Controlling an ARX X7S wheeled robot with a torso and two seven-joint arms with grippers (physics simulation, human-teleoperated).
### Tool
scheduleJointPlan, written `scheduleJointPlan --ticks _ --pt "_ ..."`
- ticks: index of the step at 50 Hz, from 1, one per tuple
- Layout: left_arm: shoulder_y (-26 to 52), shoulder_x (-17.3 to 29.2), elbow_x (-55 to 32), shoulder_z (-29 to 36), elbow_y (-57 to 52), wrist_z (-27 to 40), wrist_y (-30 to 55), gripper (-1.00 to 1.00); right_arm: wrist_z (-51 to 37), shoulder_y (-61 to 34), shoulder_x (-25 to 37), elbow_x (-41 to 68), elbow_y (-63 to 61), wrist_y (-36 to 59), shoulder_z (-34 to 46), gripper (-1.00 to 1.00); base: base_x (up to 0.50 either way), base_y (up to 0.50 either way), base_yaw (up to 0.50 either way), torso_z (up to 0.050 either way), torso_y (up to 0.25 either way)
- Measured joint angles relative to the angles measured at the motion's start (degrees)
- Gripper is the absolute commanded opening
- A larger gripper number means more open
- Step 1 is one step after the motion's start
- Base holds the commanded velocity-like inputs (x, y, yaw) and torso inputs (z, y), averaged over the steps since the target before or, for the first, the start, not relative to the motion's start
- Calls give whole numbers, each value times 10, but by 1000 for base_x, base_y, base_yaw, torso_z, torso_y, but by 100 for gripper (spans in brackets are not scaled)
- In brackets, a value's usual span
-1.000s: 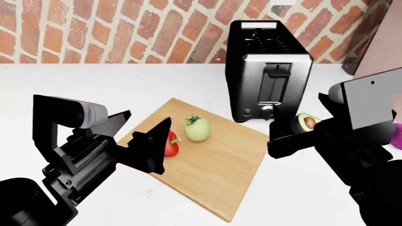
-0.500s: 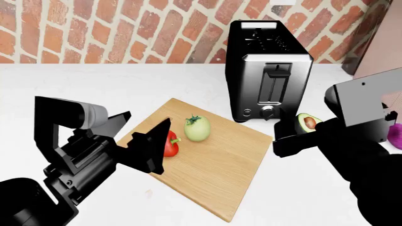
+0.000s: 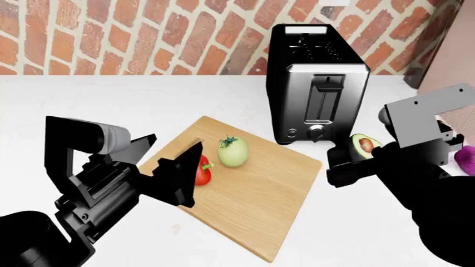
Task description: Place the avocado, onion, tomato and bell pepper on the cutting board.
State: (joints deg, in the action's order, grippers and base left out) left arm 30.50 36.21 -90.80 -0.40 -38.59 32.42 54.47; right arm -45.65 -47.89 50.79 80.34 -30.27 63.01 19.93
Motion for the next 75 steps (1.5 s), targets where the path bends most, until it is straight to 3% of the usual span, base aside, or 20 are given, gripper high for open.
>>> scheduleJointPlan --ticks 75 --pt "-13 0 18 19 11 -23 -13 100 57 -5 -13 -94 85 5 76 100 0 0 0 0 0"
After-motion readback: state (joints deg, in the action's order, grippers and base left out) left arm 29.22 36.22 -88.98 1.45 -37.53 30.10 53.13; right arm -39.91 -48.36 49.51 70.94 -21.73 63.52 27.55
